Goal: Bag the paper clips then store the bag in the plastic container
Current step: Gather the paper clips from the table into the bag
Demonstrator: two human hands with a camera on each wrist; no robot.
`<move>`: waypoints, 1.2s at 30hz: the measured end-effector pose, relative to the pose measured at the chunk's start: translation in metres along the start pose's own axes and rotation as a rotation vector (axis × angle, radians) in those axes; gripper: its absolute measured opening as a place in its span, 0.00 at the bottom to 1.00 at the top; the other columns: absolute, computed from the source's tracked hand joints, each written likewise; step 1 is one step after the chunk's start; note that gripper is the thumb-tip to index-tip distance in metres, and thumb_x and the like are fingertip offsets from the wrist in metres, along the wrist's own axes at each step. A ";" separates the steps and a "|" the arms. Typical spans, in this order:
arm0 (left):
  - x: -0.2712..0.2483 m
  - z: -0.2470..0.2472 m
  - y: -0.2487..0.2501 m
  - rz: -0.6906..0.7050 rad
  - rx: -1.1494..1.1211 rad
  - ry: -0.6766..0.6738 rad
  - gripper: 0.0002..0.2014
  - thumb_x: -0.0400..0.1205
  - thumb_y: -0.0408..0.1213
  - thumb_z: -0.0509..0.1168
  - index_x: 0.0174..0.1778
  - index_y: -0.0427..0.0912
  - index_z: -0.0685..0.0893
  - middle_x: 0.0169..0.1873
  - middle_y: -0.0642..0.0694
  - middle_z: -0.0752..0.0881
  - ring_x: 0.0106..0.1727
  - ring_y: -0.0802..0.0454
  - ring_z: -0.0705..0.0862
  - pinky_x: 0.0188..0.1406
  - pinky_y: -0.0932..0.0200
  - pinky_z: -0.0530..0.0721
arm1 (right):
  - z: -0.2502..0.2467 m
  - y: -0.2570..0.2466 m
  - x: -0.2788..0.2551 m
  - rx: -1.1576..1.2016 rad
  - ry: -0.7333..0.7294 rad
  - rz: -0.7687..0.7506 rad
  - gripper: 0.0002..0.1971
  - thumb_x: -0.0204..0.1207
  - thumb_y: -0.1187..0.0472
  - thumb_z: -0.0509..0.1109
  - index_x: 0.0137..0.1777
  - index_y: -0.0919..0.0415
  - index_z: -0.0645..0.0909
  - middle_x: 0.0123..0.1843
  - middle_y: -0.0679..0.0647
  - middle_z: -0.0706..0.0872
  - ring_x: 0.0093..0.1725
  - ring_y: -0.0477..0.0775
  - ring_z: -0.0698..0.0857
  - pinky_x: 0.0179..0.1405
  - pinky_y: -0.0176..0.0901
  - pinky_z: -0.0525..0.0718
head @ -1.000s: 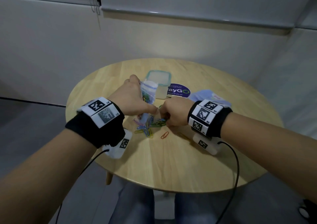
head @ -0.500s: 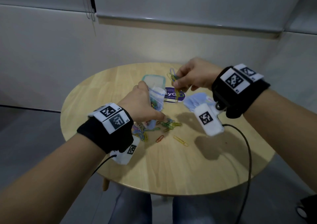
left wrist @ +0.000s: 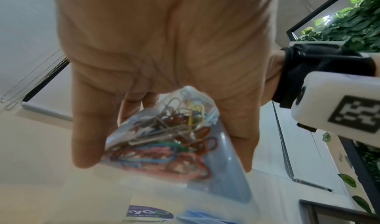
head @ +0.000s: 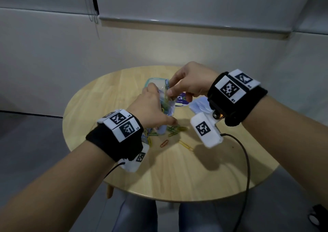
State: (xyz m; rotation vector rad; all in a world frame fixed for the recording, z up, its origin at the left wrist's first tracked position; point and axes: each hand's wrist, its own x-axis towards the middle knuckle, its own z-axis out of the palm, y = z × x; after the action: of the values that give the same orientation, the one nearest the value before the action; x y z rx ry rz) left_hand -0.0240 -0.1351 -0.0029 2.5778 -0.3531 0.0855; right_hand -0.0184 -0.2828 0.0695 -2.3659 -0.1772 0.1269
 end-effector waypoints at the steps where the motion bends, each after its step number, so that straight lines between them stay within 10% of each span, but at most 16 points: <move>1: 0.000 -0.001 0.000 -0.003 -0.003 0.003 0.42 0.58 0.57 0.81 0.57 0.43 0.64 0.54 0.45 0.72 0.48 0.47 0.78 0.33 0.57 0.71 | -0.001 0.000 -0.001 -0.029 -0.001 -0.015 0.05 0.65 0.63 0.80 0.40 0.61 0.89 0.19 0.46 0.85 0.13 0.44 0.74 0.18 0.28 0.71; 11: -0.001 -0.004 0.011 0.034 -0.058 0.000 0.41 0.58 0.59 0.79 0.56 0.44 0.65 0.51 0.47 0.74 0.48 0.50 0.79 0.32 0.56 0.75 | -0.004 -0.004 -0.007 -0.083 0.094 -0.158 0.01 0.71 0.63 0.73 0.39 0.59 0.86 0.35 0.54 0.92 0.14 0.47 0.74 0.19 0.34 0.73; 18: 0.001 -0.002 -0.001 0.047 -0.069 0.007 0.42 0.53 0.62 0.75 0.59 0.46 0.70 0.52 0.49 0.74 0.50 0.50 0.81 0.43 0.49 0.85 | 0.004 0.000 -0.017 -0.118 -0.270 -0.070 0.29 0.84 0.41 0.48 0.52 0.61 0.85 0.49 0.53 0.91 0.11 0.50 0.68 0.24 0.41 0.70; 26: 0.005 -0.012 -0.001 0.005 -0.095 0.047 0.36 0.58 0.55 0.77 0.55 0.45 0.68 0.50 0.48 0.75 0.47 0.50 0.79 0.29 0.58 0.71 | 0.000 -0.001 -0.008 0.060 -0.037 -0.228 0.08 0.76 0.57 0.71 0.42 0.62 0.84 0.38 0.58 0.92 0.11 0.48 0.68 0.13 0.33 0.67; 30: 0.011 -0.015 0.001 0.037 -0.119 0.080 0.34 0.54 0.56 0.75 0.52 0.44 0.73 0.50 0.49 0.73 0.47 0.54 0.79 0.30 0.61 0.73 | 0.011 -0.005 -0.005 0.026 -0.161 -0.223 0.11 0.79 0.53 0.67 0.38 0.58 0.79 0.39 0.61 0.89 0.11 0.49 0.71 0.14 0.33 0.66; 36: 0.011 -0.030 -0.004 0.032 -0.203 0.137 0.31 0.54 0.52 0.74 0.47 0.46 0.69 0.49 0.47 0.79 0.42 0.54 0.83 0.27 0.60 0.73 | 0.022 -0.011 -0.001 0.167 0.087 -0.284 0.10 0.72 0.61 0.75 0.39 0.70 0.82 0.34 0.67 0.89 0.12 0.53 0.71 0.12 0.36 0.69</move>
State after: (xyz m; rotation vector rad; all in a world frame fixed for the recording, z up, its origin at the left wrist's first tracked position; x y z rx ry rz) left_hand -0.0119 -0.1194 0.0221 2.3513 -0.3332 0.2247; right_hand -0.0230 -0.2604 0.0617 -2.1505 -0.4396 -0.0943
